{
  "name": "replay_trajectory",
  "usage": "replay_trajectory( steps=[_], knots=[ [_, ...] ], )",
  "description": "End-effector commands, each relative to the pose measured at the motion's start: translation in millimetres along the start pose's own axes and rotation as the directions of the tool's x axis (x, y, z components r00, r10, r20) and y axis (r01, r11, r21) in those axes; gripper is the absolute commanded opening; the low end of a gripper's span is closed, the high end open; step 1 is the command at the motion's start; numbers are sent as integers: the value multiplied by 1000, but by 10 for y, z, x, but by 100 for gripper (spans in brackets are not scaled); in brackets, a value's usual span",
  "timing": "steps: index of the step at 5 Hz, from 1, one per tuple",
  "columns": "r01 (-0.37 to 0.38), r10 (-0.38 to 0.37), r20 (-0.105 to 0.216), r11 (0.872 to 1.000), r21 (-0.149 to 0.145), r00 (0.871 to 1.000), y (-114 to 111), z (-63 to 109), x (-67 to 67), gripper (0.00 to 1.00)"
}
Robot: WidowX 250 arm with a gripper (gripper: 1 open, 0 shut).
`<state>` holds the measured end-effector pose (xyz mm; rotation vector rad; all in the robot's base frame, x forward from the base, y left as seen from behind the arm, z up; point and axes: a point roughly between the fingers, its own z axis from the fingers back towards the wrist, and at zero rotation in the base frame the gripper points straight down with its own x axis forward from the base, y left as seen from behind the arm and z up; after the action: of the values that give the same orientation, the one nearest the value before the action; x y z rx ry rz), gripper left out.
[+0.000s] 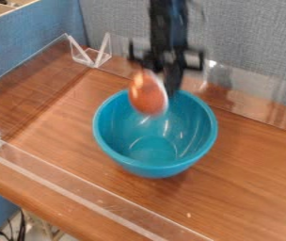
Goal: Remove the mushroom from inside the blue bowl and put it on the table
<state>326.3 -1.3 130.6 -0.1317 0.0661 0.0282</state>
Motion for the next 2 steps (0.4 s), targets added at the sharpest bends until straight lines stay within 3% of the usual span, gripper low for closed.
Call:
replay_trajectory(
  steps=[1, 2],
  knots=[
    [-19, 18, 176, 1000, 4, 984, 324, 736, 126, 0],
    [34, -36, 149, 999, 11, 988, 323, 613, 114, 0]
  ],
)
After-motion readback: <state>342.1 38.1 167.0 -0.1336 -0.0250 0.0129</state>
